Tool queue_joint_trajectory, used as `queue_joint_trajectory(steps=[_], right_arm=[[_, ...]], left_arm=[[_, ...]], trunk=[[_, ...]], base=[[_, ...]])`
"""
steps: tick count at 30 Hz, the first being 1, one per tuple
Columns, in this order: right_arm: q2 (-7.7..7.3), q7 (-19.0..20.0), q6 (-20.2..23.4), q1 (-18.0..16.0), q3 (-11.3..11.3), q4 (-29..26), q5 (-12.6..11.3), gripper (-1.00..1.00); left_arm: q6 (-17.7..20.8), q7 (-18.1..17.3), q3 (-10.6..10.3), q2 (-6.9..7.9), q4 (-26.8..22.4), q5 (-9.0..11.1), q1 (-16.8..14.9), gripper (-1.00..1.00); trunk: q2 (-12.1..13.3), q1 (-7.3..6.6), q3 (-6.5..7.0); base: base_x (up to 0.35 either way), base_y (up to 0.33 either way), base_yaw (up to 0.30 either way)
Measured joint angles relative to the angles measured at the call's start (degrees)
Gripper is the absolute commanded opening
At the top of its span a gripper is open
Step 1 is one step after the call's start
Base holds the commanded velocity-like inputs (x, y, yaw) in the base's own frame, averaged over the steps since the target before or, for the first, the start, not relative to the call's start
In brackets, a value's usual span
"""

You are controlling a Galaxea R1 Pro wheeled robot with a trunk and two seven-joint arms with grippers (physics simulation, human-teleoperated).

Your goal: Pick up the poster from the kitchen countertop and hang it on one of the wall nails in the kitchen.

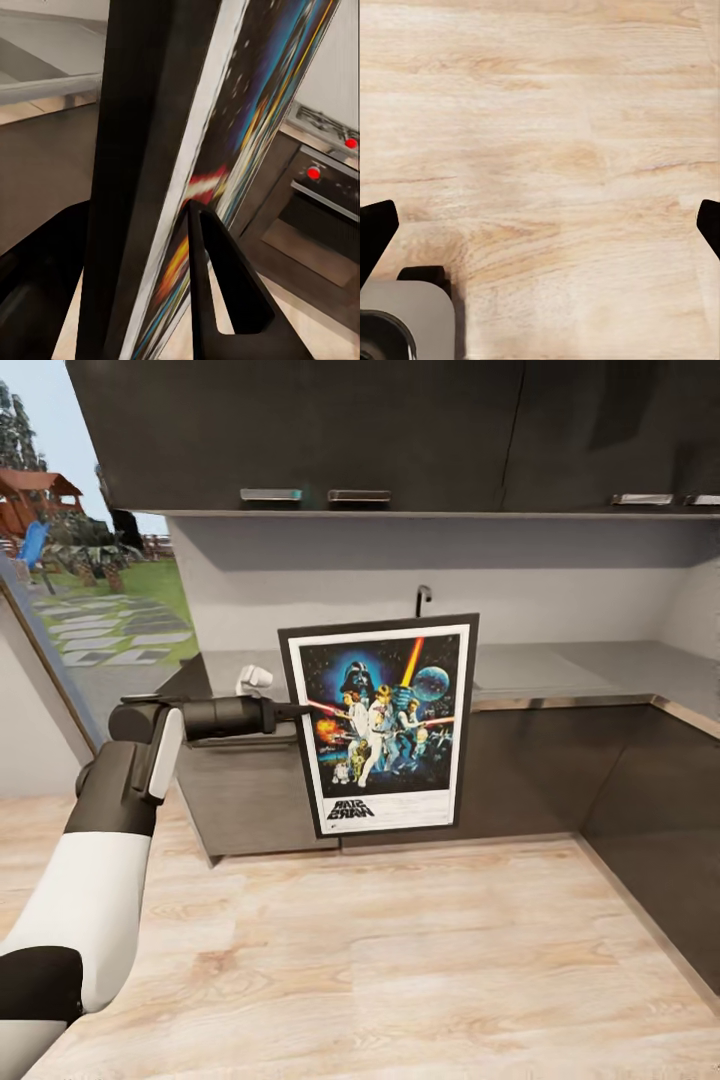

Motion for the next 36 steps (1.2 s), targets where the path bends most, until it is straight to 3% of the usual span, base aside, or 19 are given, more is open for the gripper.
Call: queue_joint_trajectory(steps=[15, 22, 26, 28, 30, 31, 34, 36], right_arm=[[-0.05, 0.00, -0.02, 0.00, 0.00, 0.00, -0.03, 1.00], [0.14, -0.16, -0.38, -0.01, -0.11, -0.32, -0.05, 1.00], [0.74, -4.22, -0.42, -0.52, -0.04, -0.79, 0.10, 1.00], [2.31, -9.74, -0.37, -0.89, 0.18, -1.22, 0.40, 1.00], [3.71, -13.30, -0.37, -1.06, 0.27, -2.50, 0.52, 1.00], [4.43, -14.97, -0.31, -1.12, 0.46, -4.11, 0.85, 1.00], [5.74, -16.59, -0.26, -1.16, 0.47, -6.94, 1.40, 1.00], [7.01, -17.71, -0.11, -1.20, 0.50, -9.52, 2.03, 1.00]], left_arm=[[-1.12, -0.05, -0.07, 0.00, 0.78, 0.04, 0.93, -1.00], [-1.21, 0.08, -0.08, -0.29, 0.82, 0.05, 1.56, -1.00], [-1.19, 0.16, -0.10, -0.62, 0.52, 0.07, 1.81, -1.00], [-1.10, 0.20, -0.17, -0.86, 0.15, 0.11, 1.87, -1.00], [-1.05, 0.63, -0.17, -2.19, -0.07, 0.12, 1.90, -1.00], [-0.97, 1.60, -0.14, -3.53, -0.17, 0.12, 1.91, -1.00], [-1.01, 4.61, -0.23, -5.34, -0.27, 0.05, 1.91, -1.00], [-0.96, 8.49, -0.26, -7.11, -0.34, 0.07, 1.91, -1.00]], trunk=[[0.00, 0.01, 0.31], [-0.01, -0.02, 0.31], [0.00, -0.03, 0.32], [-0.01, -0.03, 0.32], [-0.01, -0.03, 0.32], [-0.01, -0.03, 0.32], [0.00, -0.03, 0.32], [0.00, -0.03, 0.32]], base=[[-0.323, 0.000, 0.000], [-0.093, 0.000, 0.000], [-0.017, 0.000, 0.000], [-0.005, 0.000, 0.000], [-0.002, 0.000, 0.000], [-0.002, 0.000, 0.000], [0.000, 0.000, 0.000], [0.000, 0.000, 0.000]])
